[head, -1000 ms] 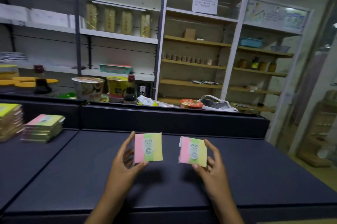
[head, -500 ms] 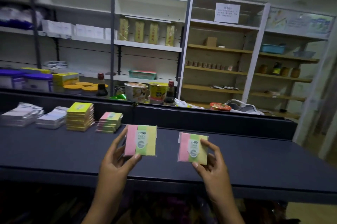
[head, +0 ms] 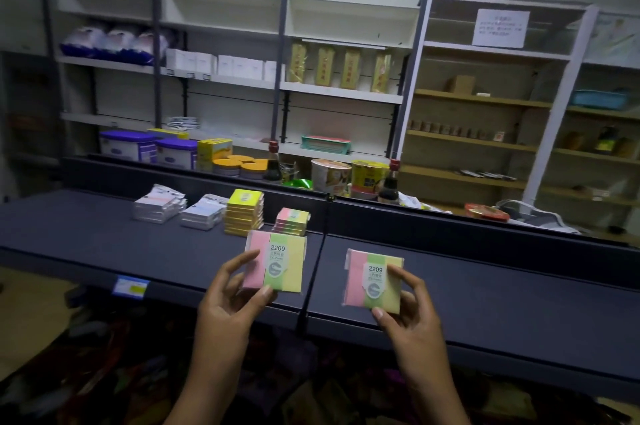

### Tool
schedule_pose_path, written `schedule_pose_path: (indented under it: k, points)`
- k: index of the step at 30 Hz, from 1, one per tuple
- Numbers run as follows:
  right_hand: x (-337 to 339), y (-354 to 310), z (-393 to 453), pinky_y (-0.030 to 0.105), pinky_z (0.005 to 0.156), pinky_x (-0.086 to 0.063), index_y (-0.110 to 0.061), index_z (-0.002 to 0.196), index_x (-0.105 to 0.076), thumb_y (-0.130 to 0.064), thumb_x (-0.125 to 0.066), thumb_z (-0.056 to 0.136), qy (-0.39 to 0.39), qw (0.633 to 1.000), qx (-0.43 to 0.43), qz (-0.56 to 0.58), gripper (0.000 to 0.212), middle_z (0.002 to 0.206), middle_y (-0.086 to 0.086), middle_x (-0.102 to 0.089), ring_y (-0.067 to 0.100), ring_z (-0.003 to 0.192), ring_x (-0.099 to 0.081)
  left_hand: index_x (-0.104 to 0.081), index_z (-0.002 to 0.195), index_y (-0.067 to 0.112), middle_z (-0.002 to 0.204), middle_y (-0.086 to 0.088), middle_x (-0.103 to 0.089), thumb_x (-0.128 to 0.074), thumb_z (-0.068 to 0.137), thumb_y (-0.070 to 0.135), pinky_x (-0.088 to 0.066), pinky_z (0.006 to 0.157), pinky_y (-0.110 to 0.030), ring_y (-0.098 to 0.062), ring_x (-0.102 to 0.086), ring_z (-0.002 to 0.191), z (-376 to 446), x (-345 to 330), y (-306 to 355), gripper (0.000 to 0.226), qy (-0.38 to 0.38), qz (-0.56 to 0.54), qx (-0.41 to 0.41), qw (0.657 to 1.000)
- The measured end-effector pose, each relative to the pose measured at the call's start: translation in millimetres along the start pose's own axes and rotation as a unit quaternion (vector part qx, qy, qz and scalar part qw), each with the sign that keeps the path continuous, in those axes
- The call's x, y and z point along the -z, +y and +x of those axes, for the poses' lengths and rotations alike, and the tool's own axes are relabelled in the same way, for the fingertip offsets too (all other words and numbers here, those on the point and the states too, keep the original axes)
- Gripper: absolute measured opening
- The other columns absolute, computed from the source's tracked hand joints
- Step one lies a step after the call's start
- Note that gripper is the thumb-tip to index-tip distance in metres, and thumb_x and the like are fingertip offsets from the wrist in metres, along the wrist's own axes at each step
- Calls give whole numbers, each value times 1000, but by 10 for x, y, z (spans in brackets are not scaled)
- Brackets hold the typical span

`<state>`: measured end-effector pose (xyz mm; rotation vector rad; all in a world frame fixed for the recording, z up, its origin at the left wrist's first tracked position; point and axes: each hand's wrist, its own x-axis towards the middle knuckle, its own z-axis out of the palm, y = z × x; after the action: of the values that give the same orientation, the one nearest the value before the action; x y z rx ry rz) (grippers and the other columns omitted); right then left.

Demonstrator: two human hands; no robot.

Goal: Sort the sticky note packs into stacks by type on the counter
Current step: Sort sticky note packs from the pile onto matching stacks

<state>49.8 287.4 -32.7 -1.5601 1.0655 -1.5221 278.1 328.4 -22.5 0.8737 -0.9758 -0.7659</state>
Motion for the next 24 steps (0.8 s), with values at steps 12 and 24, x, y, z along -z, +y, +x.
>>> schedule_pose_path:
  k: [12,24]
  points:
    - [-405,128,683,15,75,-55,-35,124,-57,10,-65,88,-49,998,26,33,58,113,0,-70,6,99,-69,-63,119,30,112,1,-72,-68,85,-1,-59,82,-27,-17,-70,100,571,140,-120,47,40,36,-35,998]
    - [-565,410,1333,19,77,-54,-34,125,-58,10,-67,85,-44,998,42,11,60,114,2,-68,11,102,-68,-63,120,26,115,-3,-69,-70,83,-3,-58,89,-38,-19,-67,108,1408,76,-411,48,8,45,-53,998]
